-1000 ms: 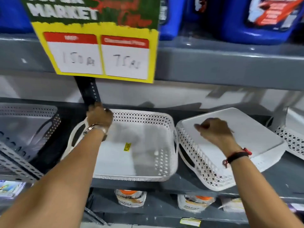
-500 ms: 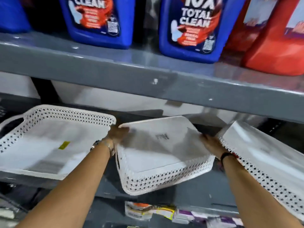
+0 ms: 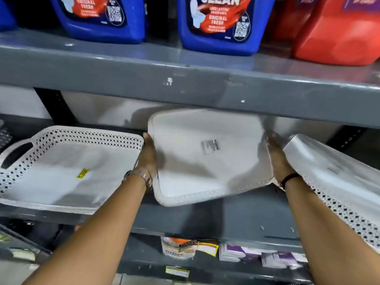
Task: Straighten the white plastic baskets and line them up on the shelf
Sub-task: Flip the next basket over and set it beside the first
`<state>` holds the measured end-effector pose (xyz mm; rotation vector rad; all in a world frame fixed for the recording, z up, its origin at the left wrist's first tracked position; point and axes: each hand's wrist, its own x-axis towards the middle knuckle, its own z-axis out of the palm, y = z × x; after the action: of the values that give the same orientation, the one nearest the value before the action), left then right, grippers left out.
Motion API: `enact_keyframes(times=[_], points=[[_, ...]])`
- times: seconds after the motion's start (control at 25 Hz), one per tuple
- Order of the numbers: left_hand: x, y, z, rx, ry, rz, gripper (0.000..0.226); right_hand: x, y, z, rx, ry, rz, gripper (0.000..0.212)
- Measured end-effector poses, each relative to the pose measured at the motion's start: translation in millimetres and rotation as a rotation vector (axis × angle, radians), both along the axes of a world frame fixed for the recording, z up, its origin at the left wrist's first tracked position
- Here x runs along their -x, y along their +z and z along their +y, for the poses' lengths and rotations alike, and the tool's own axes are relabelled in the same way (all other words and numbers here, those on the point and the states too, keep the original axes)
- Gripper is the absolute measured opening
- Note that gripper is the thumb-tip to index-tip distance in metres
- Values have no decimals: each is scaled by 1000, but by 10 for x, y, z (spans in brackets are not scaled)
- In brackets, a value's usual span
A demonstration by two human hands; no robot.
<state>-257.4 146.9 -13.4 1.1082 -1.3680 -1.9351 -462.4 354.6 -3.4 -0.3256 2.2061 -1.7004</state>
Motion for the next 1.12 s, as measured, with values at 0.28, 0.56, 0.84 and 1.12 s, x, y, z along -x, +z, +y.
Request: enact_keyframes(times=[0.28, 0.56, 0.84, 1.12], points=[[-91, 429, -374, 17, -92, -54, 25, -71, 314, 483, 573, -42, -179, 45], [-327, 21, -410, 319, -181, -531, 38, -395, -279, 678, -63, -68, -106, 25], [-431, -38, -288, 585, -274, -920, 18, -675, -293, 766, -200, 32, -192, 26], [-416, -18, -216, 720, -370, -1066, 23, -681, -317, 811, -171, 34, -207, 28]])
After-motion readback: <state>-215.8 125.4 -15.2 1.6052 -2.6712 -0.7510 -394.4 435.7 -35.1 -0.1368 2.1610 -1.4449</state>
